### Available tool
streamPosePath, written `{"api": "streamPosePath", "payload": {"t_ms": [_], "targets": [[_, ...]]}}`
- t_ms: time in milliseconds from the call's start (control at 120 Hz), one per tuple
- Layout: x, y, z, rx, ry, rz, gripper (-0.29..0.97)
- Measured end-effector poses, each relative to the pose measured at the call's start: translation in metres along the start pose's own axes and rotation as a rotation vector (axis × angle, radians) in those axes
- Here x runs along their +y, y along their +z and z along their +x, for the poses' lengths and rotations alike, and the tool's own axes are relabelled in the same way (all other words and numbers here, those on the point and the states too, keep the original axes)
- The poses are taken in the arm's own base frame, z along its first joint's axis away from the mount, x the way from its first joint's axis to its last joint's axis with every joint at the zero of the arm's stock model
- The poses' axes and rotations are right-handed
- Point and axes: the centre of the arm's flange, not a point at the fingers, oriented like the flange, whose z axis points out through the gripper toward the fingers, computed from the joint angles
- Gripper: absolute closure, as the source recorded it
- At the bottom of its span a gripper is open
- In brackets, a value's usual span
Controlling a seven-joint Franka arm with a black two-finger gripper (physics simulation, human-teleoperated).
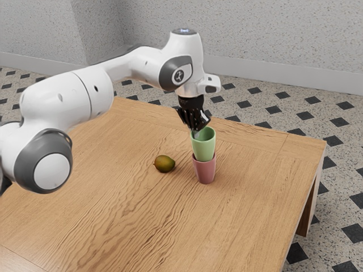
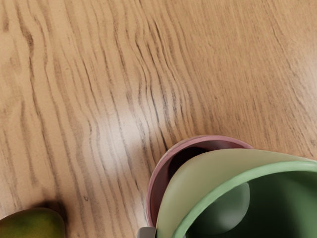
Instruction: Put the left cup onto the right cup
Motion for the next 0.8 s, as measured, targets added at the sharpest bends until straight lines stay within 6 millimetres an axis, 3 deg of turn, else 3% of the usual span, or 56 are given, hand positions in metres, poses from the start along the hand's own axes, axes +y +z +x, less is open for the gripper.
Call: {"api": "streamPosePath", "payload": {"t_ms": [800], "targets": [[-0.002,0.02,0.002,-0.021,-0.002,-0.008,0.78]]}}
